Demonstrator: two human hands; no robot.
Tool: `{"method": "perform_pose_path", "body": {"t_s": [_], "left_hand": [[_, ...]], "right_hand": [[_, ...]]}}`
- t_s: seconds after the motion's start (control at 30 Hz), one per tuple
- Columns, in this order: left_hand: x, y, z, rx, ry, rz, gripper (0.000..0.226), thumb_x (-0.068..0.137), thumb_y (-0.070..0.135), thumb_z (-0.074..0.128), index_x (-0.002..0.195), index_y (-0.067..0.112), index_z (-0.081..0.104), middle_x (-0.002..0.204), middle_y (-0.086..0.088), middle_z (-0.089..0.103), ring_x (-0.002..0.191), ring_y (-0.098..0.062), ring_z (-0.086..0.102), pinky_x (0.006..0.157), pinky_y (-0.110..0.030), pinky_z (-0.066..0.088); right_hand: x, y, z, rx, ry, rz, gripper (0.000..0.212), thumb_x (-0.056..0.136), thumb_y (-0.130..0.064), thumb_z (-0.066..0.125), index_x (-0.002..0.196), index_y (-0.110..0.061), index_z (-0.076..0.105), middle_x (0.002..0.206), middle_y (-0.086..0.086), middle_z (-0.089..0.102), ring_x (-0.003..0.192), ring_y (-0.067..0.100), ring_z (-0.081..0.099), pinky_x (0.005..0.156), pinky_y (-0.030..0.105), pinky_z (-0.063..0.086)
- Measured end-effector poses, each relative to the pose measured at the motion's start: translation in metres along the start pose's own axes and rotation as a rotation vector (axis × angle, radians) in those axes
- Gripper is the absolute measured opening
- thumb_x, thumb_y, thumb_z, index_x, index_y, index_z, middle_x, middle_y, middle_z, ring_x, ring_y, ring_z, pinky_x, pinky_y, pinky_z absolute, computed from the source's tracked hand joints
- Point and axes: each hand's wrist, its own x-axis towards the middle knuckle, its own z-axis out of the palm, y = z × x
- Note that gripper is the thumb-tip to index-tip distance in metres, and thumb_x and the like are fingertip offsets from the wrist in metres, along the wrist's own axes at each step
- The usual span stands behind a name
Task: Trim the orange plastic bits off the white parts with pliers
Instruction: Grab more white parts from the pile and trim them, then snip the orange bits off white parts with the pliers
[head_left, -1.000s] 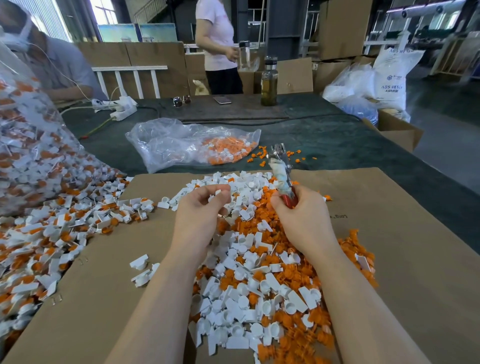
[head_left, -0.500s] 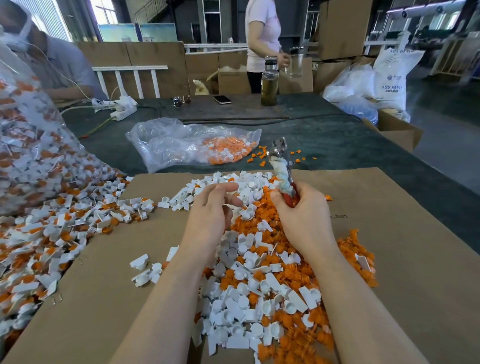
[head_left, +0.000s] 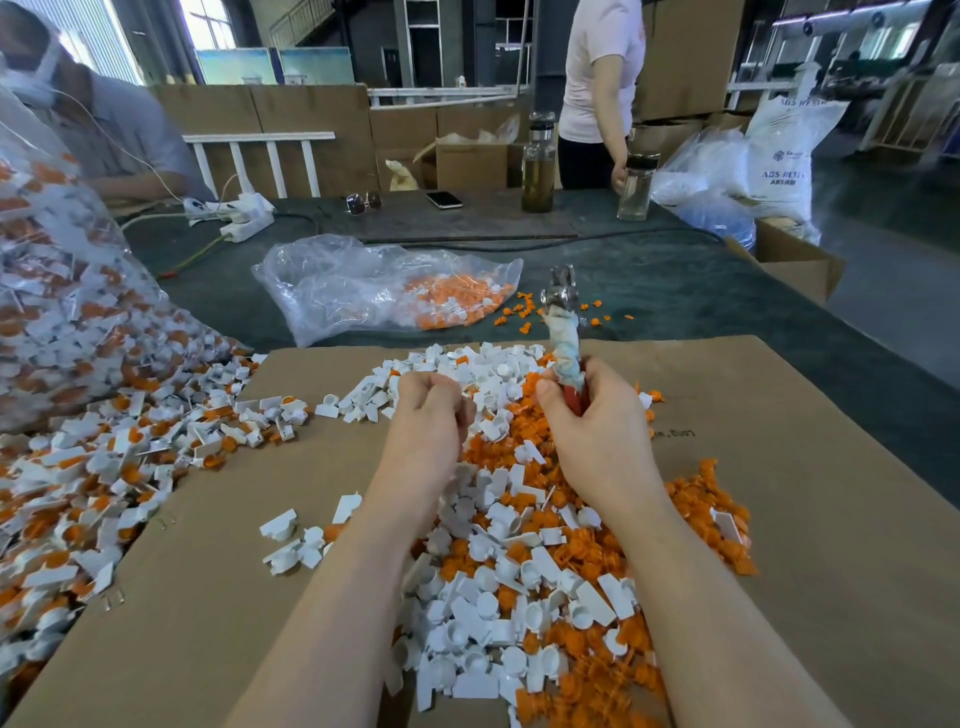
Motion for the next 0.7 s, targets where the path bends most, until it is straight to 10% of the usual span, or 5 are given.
{"method": "perform_pose_path", "body": {"t_s": [0.33, 0.53, 0.7], "left_hand": [[0.0004, -0.0055, -0.0068, -0.002, -0.013, 0.039, 0.016, 0.098, 0.028, 0.062, 0.094, 0.027, 0.077, 0.052, 0.011, 0.053, 0.049, -0.004, 0.043, 0.052, -0.02, 0.044], [-0.0028, -0.0031, -0.0033, 0.023, -0.013, 0.105, 0.014, 0.093, 0.028, 0.068, 0.097, 0.038, 0.078, 0.096, 0.026, 0.07, 0.092, 0.013, 0.062, 0.072, -0.011, 0.039], [-0.0014, -0.0039, -0.001, -0.037, 0.033, 0.112, 0.015, 0.092, 0.022, 0.071, 0.1, 0.032, 0.078, 0.082, 0.023, 0.074, 0.066, 0.012, 0.063, 0.059, -0.007, 0.046]], "right_hand": [[-0.0017, -0.0031, 0.0003, 0.007, -0.014, 0.0, 0.007, 0.095, -0.029, 0.059, 0.092, -0.025, 0.054, 0.07, -0.011, 0.053, 0.063, -0.017, 0.052, 0.047, 0.003, 0.037], [-0.0028, -0.0042, 0.0005, 0.008, -0.016, -0.009, 0.007, 0.095, -0.029, 0.059, 0.096, -0.025, 0.054, 0.073, -0.012, 0.054, 0.069, -0.018, 0.052, 0.051, 0.002, 0.038], [-0.0034, -0.0045, 0.0018, 0.003, -0.002, -0.042, 0.007, 0.095, -0.028, 0.059, 0.094, -0.024, 0.053, 0.071, -0.014, 0.052, 0.068, -0.018, 0.052, 0.052, 0.002, 0.038]]}}
